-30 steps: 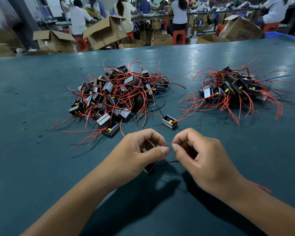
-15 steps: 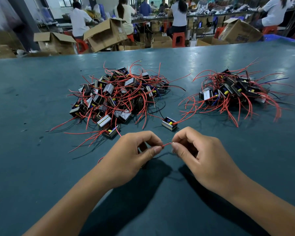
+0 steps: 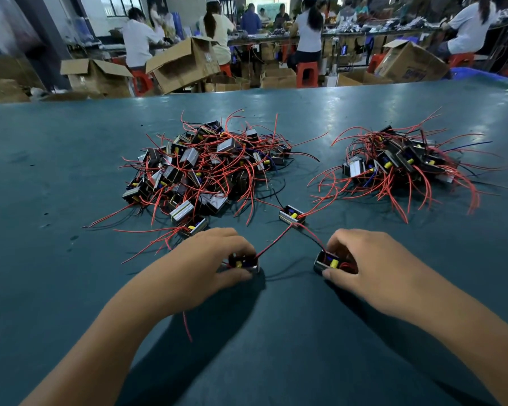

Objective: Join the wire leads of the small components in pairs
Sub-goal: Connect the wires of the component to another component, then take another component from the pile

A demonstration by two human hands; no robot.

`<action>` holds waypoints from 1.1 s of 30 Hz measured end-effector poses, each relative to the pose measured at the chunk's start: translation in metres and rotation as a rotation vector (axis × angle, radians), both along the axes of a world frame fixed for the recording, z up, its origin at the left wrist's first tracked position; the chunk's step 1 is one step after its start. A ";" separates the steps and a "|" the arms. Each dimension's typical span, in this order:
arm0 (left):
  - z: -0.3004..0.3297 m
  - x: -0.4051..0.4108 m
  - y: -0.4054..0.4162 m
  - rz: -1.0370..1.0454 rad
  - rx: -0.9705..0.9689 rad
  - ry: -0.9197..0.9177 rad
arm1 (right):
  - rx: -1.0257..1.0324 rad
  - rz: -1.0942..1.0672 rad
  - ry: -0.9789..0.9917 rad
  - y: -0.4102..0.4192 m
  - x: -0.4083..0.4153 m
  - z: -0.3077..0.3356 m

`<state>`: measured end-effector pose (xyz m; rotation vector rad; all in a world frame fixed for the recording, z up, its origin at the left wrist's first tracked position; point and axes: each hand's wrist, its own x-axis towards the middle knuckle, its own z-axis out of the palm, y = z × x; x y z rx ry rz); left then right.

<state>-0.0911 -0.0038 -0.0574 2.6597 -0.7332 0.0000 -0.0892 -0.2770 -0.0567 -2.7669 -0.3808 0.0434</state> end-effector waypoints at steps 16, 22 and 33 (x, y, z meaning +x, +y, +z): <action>-0.007 -0.013 -0.041 0.244 -1.046 0.442 | 1.104 -0.017 0.177 0.032 -0.017 -0.008; -0.015 -0.013 -0.047 0.272 -0.980 0.390 | 0.811 0.099 0.126 0.031 -0.021 -0.014; -0.019 -0.012 -0.052 0.264 -1.134 0.462 | 0.628 0.113 0.071 0.030 -0.021 -0.007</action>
